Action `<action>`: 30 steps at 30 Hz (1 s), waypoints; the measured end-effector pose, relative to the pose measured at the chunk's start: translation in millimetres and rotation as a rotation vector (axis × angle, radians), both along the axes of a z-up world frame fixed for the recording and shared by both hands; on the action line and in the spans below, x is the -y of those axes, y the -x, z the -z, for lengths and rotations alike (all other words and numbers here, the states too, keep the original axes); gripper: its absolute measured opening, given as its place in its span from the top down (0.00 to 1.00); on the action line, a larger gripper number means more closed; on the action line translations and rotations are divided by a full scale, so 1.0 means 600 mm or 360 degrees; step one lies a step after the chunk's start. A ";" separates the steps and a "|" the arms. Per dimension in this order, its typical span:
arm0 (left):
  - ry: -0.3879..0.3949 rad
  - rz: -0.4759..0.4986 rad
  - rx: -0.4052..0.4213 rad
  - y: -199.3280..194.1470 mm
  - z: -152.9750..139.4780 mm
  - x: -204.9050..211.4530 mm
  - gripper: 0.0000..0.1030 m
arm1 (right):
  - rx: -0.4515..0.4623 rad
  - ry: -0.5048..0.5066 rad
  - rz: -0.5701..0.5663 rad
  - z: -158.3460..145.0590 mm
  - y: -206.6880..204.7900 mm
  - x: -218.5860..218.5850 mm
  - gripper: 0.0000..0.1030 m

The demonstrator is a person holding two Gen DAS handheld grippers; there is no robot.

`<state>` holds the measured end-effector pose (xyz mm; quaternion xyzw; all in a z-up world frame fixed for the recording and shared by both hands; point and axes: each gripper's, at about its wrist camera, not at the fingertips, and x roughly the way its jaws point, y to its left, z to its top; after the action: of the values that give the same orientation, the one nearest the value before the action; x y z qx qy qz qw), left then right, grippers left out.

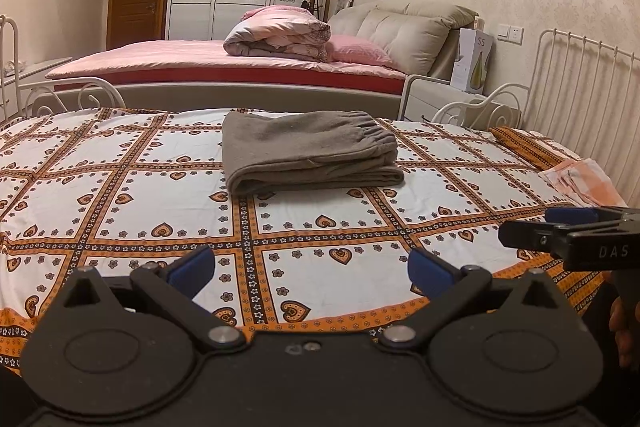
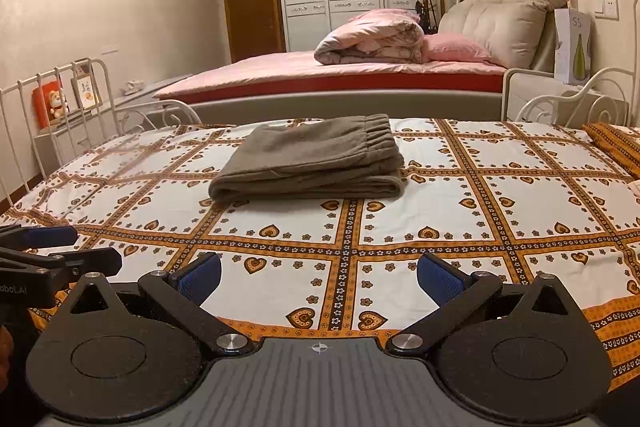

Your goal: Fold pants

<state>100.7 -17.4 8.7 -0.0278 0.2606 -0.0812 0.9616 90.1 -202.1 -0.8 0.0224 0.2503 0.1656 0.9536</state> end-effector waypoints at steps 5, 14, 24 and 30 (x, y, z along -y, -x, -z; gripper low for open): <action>-0.0001 -0.0001 0.0004 0.001 0.000 0.000 0.06 | 0.0001 0.0004 -0.0002 0.000 0.000 -0.001 0.00; -0.0001 0.0001 0.0005 0.000 -0.001 0.001 0.06 | 0.0003 0.0007 -0.0004 0.000 0.000 -0.001 0.00; 0.0009 0.0029 0.0019 0.003 -0.002 0.000 0.08 | 0.0006 0.0013 -0.0013 0.000 0.000 -0.003 0.00; 0.0001 0.0009 0.0050 0.005 -0.003 -0.005 0.10 | 0.0007 0.0018 -0.0022 0.000 -0.001 -0.002 0.00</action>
<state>97.6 -14.7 10.6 -0.0261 0.2454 -0.0844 0.9654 90.5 -200.7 -0.8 0.0149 0.2494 0.1708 0.9531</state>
